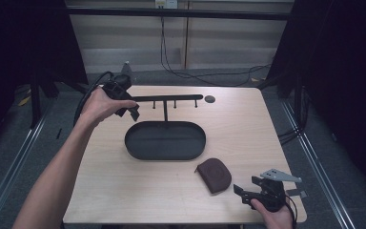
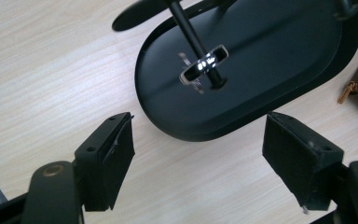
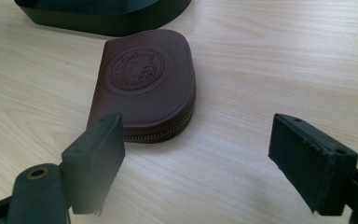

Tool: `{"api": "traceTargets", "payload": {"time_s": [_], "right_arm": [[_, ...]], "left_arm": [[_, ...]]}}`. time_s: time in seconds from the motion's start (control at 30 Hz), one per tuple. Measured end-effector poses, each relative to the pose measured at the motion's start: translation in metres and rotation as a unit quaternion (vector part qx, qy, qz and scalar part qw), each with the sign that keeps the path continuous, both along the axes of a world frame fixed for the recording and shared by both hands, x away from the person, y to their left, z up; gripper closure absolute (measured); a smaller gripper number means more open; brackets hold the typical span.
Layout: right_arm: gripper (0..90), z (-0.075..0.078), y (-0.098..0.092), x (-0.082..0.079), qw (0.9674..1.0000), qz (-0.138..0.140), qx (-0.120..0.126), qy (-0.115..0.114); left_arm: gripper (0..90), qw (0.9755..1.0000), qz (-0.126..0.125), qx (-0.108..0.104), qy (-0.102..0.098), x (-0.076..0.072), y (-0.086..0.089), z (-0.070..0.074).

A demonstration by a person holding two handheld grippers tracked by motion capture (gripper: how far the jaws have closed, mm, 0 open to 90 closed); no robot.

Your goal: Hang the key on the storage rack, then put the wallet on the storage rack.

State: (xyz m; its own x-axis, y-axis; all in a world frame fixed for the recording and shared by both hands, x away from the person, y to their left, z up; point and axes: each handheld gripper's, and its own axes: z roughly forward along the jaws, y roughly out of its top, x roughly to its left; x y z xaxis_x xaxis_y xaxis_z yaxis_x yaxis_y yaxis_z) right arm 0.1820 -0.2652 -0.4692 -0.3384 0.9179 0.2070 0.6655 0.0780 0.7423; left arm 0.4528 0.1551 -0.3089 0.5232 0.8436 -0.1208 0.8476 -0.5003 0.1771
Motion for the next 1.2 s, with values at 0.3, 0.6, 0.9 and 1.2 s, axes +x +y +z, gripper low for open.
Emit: {"api": "traceTargets", "payload": {"time_s": [0.3,0.6,0.9,1.2], "right_arm": [[18.1,0.000,0.001,0.000,1.0000,0.000,-0.001,0.001],[18.1,0.000,0.000,0.000,1.0000,-0.001,0.001,0.000],[18.4,0.000,0.000,0.001,1.0000,-0.001,0.002,0.002],[18.4,-0.001,0.001,0.002,1.0000,0.000,0.001,0.005]], "left_arm": [[21.0,0.9989,-0.013,-0.031,-0.031,-0.019,0.007,0.001],[18.8,0.9936,-0.045,-0.081,-0.065,-0.044,0.021,-0.005],[19.3,0.9896,-0.053,-0.075,-0.111,-0.066,0.034,-0.015],[19.4,0.9831,-0.056,-0.106,-0.138,-0.084,0.046,-0.040]]}}
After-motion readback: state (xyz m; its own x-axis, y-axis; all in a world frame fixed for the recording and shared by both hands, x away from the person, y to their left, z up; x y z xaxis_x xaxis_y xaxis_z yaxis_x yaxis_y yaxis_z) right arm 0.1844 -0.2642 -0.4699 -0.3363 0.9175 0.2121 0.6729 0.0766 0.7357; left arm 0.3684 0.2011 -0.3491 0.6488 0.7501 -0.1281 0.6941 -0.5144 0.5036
